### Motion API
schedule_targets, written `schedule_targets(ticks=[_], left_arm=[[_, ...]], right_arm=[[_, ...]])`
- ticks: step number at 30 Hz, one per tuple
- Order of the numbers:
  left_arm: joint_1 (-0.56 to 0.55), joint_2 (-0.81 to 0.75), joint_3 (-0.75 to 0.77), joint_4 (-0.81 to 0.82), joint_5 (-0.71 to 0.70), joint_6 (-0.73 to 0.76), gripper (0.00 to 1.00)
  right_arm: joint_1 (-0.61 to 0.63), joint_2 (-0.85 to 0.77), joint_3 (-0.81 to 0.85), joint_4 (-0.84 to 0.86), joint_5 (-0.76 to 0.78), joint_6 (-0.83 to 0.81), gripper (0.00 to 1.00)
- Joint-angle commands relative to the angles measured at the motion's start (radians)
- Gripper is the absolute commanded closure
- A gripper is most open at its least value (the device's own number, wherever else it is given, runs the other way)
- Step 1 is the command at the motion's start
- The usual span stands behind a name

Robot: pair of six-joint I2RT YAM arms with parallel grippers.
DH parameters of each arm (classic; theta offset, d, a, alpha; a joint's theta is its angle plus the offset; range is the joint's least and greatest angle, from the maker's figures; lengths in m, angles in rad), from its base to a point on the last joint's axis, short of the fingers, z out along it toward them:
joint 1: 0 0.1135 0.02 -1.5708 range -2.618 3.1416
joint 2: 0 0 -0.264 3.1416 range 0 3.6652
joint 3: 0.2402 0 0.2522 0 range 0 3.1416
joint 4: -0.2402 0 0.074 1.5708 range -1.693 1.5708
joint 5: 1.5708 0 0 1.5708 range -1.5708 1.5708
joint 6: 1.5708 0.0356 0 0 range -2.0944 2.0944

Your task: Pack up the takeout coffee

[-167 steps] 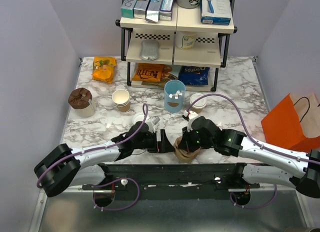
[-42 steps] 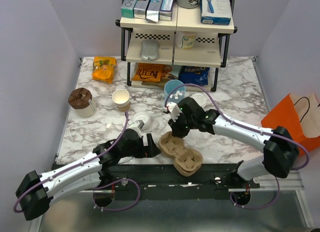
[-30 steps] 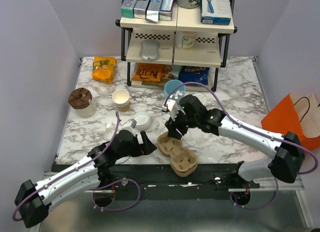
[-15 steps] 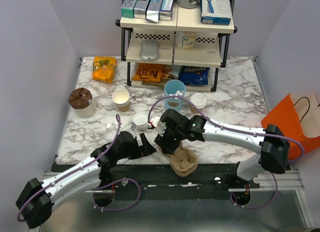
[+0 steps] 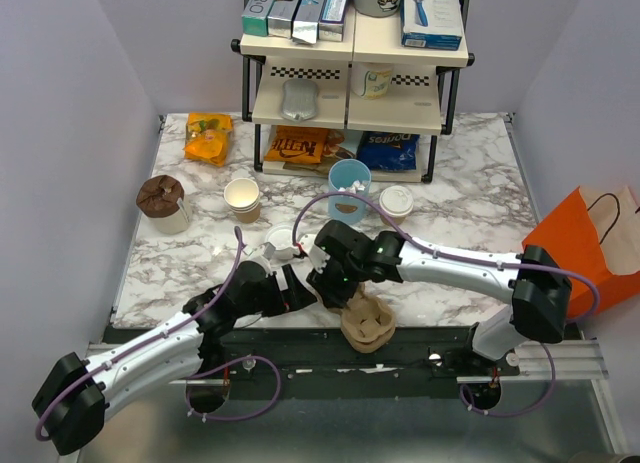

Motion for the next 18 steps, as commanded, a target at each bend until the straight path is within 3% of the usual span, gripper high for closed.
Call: schedule_targets(ticks=[1, 7, 13, 18], left_arm=[[0.006, 0.01, -0.015, 0.028, 0.024, -0.008, 0.01], [0.006, 0.013, -0.016, 0.034, 0.027, -0.005, 0.01], [0.005, 0.023, -0.019, 0.045, 0.03, -0.005, 0.01], [0.006, 0.045, -0.009, 0.065, 0.047, 0.008, 0.01]], right_arm=[[0.017, 0.025, 0.031, -0.028, 0.012, 0.018, 0.52], [0.017, 0.039, 0.034, -0.02, 0.021, 0.028, 0.58], [0.017, 0.042, 0.034, -0.009, 0.018, 0.044, 0.75], [0.017, 0.025, 0.038, -0.003, -0.01, 0.07, 0.79]])
